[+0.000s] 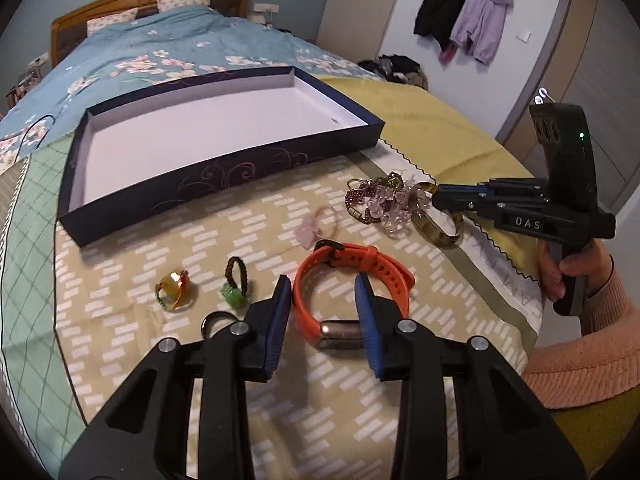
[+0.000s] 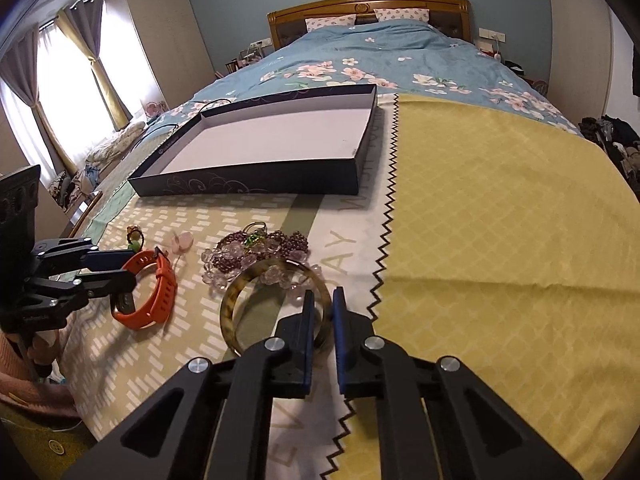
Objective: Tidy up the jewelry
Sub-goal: 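Grasp the orange-strap watch with the left tool while the right tool grasps the tortoiseshell bangle, then carry the watch with the left tool while the right tool carries the bangle into the box, release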
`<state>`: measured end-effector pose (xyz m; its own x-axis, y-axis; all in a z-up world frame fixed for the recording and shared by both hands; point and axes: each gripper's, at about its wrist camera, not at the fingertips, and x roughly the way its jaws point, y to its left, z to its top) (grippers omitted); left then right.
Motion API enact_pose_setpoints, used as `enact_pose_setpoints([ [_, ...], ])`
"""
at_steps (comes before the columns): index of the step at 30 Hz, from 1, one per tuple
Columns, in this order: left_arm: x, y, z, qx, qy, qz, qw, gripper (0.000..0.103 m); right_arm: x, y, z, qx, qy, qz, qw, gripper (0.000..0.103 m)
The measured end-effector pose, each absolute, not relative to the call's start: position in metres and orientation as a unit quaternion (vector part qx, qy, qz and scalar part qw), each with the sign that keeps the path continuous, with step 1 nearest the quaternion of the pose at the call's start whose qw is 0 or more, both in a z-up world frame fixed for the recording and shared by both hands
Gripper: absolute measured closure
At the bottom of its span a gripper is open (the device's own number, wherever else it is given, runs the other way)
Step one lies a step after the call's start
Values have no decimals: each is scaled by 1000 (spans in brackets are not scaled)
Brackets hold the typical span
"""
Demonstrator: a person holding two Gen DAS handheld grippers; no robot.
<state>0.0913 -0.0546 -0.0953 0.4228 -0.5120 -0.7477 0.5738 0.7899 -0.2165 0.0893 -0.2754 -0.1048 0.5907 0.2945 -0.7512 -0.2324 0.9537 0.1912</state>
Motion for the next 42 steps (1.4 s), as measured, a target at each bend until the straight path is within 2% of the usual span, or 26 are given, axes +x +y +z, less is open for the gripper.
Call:
enact_pose_setpoints([
  [2,93,-59,-96,50,432,-317,843,74,89,-279,-102,39,423,150,892,97],
  [5,96,-63,-98,59,439,-304,843,92,88,-285,-94,54,414,159,895,97],
  [10,92,-70,-97,78,432,-278,854,97,92,-287,-80,55,398,164,901,97],
  [14,91,-63,-98,48,448,-282,847,95,95,-282,-77,52,394,176,901,97],
  [16,89,-64,-98,63,447,-285,846,79,96,-279,-77,51,395,180,900,97],
  [18,85,-65,-96,79,445,-286,845,68,98,-278,-78,49,397,181,899,96],
  [19,86,-67,-96,86,445,-289,843,67,98,-277,-78,49,397,181,898,96],
  [21,89,-72,-98,98,449,-299,836,69,99,-276,-77,48,397,183,898,96],
  [23,92,-75,-101,100,452,-298,835,84,99,-275,-75,47,394,183,899,96],
  [24,93,-76,-101,102,453,-296,835,95,100,-275,-74,47,393,184,900,96],
  [33,107,-46,-77,18,436,-274,857,97,126,-263,-49,26,361,193,912,96],
  [38,141,-17,-44,-30,399,-219,890,97,164,-255,-39,19,350,192,917,96],
  [42,181,-1,-37,-65,400,-185,896,95,206,-245,-38,9,352,180,919,96],
])
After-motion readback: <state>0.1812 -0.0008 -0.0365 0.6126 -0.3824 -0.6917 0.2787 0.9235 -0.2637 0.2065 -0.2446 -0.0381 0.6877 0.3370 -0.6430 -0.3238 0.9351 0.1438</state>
